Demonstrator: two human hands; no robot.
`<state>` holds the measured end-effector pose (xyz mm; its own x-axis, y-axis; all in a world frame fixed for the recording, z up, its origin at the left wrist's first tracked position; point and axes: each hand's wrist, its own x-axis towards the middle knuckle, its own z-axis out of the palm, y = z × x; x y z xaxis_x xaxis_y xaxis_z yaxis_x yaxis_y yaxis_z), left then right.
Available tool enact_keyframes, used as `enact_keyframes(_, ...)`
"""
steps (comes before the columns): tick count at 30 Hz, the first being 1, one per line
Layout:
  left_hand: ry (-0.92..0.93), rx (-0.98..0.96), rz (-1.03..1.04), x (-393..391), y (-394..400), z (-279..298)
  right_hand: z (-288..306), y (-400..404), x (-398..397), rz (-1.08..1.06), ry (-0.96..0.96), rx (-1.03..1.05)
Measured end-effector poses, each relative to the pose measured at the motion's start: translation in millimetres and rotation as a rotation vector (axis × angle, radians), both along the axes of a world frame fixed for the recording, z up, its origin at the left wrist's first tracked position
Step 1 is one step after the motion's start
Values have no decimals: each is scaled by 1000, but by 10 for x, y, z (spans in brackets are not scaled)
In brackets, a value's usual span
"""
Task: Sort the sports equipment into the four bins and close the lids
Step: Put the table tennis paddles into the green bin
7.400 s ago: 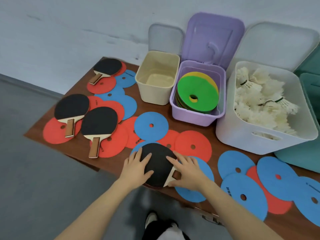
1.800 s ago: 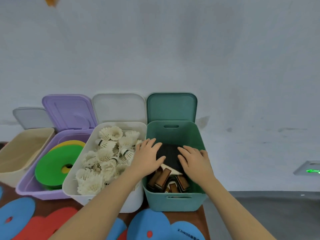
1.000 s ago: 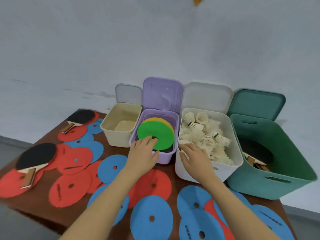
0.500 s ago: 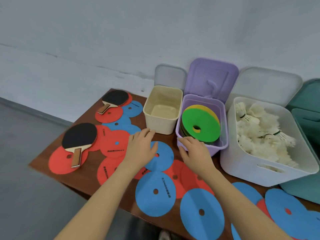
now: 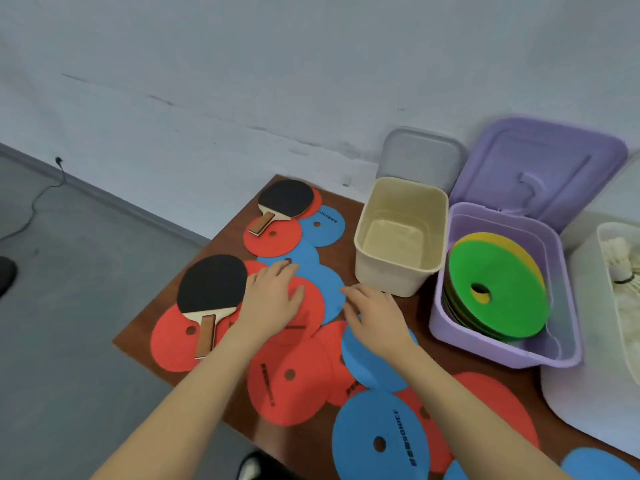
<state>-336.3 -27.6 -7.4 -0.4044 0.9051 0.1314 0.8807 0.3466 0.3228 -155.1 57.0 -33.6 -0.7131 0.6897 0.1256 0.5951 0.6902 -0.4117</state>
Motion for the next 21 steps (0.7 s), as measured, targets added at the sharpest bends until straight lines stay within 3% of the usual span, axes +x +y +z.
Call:
enact_keyframes(7,-38,-68,-88,-991,-61,-338,-259,-90,-866,-45,-109,-22)
enact_keyframes(15,-35,-370,-163,-2143,-379,-755,-500,-723,-1839,-116,-179,-143)
enact_keyframes(21,-69,-394,-194,-2537,-502,-978,-712,-1018,-2352,-157,-231,-193)
